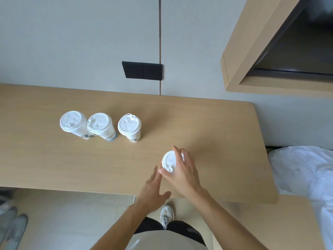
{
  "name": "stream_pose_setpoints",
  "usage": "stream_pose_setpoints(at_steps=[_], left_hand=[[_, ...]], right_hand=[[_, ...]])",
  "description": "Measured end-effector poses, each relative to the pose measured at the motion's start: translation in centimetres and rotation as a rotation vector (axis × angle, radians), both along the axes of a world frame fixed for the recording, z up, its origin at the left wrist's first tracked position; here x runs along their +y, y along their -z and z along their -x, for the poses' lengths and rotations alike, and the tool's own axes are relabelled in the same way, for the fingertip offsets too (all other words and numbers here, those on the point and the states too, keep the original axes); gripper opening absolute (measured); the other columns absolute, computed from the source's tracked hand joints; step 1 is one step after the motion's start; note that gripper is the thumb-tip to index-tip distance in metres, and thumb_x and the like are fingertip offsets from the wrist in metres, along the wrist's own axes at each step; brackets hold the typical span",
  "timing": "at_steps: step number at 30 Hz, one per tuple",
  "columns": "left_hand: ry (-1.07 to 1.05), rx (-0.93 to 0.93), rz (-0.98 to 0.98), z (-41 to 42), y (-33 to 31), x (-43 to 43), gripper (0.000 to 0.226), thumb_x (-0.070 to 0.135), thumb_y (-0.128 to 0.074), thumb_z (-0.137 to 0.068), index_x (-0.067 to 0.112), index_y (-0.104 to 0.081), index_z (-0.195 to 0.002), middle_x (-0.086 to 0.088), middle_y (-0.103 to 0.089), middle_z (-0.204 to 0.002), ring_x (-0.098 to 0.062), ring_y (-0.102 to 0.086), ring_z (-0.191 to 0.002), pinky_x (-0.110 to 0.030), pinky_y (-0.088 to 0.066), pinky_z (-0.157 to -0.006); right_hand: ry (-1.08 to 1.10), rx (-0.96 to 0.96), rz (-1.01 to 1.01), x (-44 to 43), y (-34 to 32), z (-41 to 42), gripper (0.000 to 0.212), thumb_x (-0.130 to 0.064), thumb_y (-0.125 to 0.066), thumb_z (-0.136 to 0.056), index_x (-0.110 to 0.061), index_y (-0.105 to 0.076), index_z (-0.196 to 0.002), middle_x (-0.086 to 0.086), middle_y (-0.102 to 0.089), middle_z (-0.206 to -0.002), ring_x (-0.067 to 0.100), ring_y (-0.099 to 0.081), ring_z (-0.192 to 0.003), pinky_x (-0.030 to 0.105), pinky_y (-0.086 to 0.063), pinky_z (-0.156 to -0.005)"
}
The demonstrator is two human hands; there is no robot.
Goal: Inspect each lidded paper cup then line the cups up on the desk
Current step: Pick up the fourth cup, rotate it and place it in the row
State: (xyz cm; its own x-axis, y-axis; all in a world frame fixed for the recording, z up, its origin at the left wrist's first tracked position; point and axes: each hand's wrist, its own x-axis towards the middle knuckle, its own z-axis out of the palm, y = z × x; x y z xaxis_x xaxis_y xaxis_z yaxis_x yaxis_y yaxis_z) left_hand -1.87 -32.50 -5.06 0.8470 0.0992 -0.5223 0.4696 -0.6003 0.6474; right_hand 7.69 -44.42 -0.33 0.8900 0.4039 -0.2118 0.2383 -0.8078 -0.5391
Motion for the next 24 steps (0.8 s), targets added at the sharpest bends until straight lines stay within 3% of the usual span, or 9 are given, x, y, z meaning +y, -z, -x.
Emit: stream_pose_setpoints(at_steps=[5, 8, 11, 14, 16, 17, 18, 20, 24], left_hand=[[0.007, 0.018, -0.057, 0.6, 0.5, -0.3, 0.095, 0.034, -0.065, -0.089, 0.027, -0.005, -0.163, -0.006, -0.001, -0.173, -0.034, -0.043, -0.144, -0.042, -0.039, -0.114], [-0.005, -0.015, -0.095, 0.6, 0.5, 0.0, 0.083, 0.029, -0.058, -0.097, 0.029, -0.008, -0.163, -0.009, -0.004, -0.173, -0.034, -0.042, -0.146, -0.042, -0.036, -0.116], [-0.186, -0.111, -0.096, 0.0, -0.9, 0.4, 0.055, 0.021, -0.046, -0.106, 0.021, -0.033, -0.159, -0.012, -0.030, -0.166, -0.032, -0.039, -0.148, -0.036, -0.034, -0.114], [-0.524, -0.170, 0.041, -2.2, -4.1, 0.4, 0.038, 0.027, -0.040, -0.110, 0.011, -0.057, -0.140, -0.005, -0.062, -0.131, -0.028, -0.054, -0.130, -0.025, -0.035, -0.093], [-0.612, -0.159, 0.140, -4.4, -5.6, -0.1, 0.040, 0.039, -0.034, -0.109, 0.017, -0.060, -0.130, 0.001, -0.061, -0.115, -0.026, -0.054, -0.122, -0.027, -0.033, -0.089], [-0.631, -0.150, 0.171, -5.6, -5.8, -0.3, 0.046, 0.048, -0.030, -0.107, 0.019, -0.058, -0.130, 0.000, -0.061, -0.118, -0.027, -0.052, -0.125, -0.032, -0.035, -0.093], [-0.648, -0.137, 0.173, -6.9, -5.7, -0.6, 0.055, 0.057, -0.027, -0.103, 0.021, -0.055, -0.134, -0.004, -0.061, -0.128, -0.028, -0.048, -0.132, -0.038, -0.036, -0.103], [-0.683, -0.073, 0.084, -9.0, -5.2, -1.3, 0.068, 0.065, -0.021, -0.099, 0.025, -0.040, -0.151, -0.004, -0.044, -0.157, -0.031, -0.028, -0.151, -0.049, -0.023, -0.121], [-0.651, 0.150, -0.097, -10.8, -5.0, -2.3, 0.072, 0.062, -0.014, -0.102, 0.026, -0.006, -0.164, -0.010, -0.005, -0.173, -0.034, 0.004, -0.159, -0.057, 0.002, -0.125]], right_hand=[[0.004, -0.018, -0.030, 0.2, 0.8, 0.7, 0.095, -0.058, -0.075, -0.082, -0.023, -0.033, -0.160, 0.005, -0.040, -0.154, 0.028, -0.038, -0.141, 0.037, -0.044, -0.106], [-0.009, 0.024, -0.033, 0.1, 0.7, 0.7, 0.107, -0.068, -0.073, -0.078, -0.025, -0.024, -0.163, 0.007, -0.032, -0.161, 0.029, -0.032, -0.147, 0.039, -0.037, -0.114], [0.065, 0.090, -0.077, -0.1, -0.2, 0.2, 0.117, -0.090, -0.049, -0.070, -0.027, -0.019, -0.164, 0.006, -0.025, -0.167, 0.026, -0.022, -0.154, 0.045, -0.025, -0.125], [0.306, 0.170, -0.143, 0.0, -1.0, -1.7, 0.104, -0.087, -0.031, -0.079, -0.027, -0.026, -0.163, 0.007, -0.024, -0.170, 0.024, -0.016, -0.158, 0.048, -0.012, -0.129], [0.431, 0.258, -0.104, 0.5, -1.1, -3.4, 0.087, -0.079, -0.028, -0.093, -0.029, -0.026, -0.164, 0.008, -0.018, -0.173, 0.025, -0.009, -0.160, 0.052, -0.002, -0.129], [0.463, 0.294, -0.075, 0.9, -1.1, -4.0, 0.081, -0.076, -0.027, -0.097, -0.030, -0.023, -0.164, 0.009, -0.013, -0.174, 0.025, -0.004, -0.161, 0.055, 0.002, -0.127], [0.485, 0.318, -0.055, 1.2, -1.0, -4.5, 0.080, -0.075, -0.025, -0.098, -0.032, -0.020, -0.165, 0.011, -0.008, -0.174, 0.026, 0.000, -0.161, 0.057, 0.005, -0.126], [0.521, 0.334, -0.029, 1.7, -0.6, -5.0, 0.080, -0.077, -0.022, -0.097, -0.036, -0.011, -0.166, 0.015, 0.005, -0.174, 0.028, 0.009, -0.160, 0.059, 0.008, -0.124], [0.558, 0.298, -0.016, 2.4, 0.3, -4.8, 0.084, -0.081, -0.022, -0.095, -0.040, -0.002, -0.165, 0.016, 0.028, -0.169, 0.030, 0.017, -0.159, 0.061, 0.009, -0.124]])
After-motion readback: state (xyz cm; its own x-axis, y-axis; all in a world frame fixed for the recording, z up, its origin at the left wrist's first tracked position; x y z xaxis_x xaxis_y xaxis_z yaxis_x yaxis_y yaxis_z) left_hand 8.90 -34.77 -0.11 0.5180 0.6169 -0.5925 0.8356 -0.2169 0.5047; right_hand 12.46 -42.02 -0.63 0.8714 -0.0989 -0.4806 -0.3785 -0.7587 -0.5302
